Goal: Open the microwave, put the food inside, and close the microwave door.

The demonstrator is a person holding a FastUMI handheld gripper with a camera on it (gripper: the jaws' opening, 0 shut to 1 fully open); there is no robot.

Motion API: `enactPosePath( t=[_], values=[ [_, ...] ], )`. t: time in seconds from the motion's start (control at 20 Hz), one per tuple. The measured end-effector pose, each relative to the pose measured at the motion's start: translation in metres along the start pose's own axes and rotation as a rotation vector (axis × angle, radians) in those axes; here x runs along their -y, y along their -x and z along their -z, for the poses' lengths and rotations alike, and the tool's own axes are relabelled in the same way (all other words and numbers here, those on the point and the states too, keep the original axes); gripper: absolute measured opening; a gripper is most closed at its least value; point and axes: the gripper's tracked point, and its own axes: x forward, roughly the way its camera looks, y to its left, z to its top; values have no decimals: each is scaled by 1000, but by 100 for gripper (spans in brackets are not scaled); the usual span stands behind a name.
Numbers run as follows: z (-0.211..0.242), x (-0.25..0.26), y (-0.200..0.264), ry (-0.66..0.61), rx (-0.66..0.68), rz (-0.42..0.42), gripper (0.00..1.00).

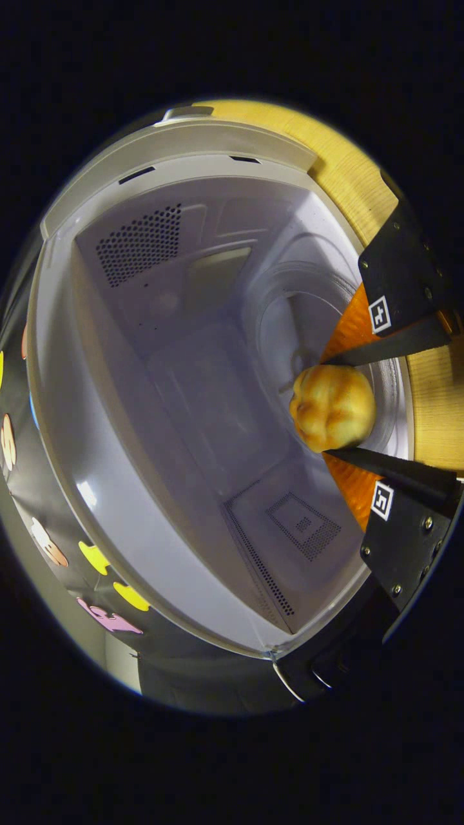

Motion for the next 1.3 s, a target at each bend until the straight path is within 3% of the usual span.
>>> enactPosePath(
  t=[0.05,0.1,0.25,0.45,0.8,1.05,1.3],
  values=[
    [3,2,-3,-16,-7,-1,69],
    [0,0,-6,-21,9,-7,77],
    [-2,3,-7,18,32,0,79],
    [-7,4,-9,3,39,-13,95],
    [-12,-1,8,-10,26,-48,96],
    [-20,-19,67,-9,0,-126,96],
    [-26,-50,164,49,-40,-270,97]
  ],
)
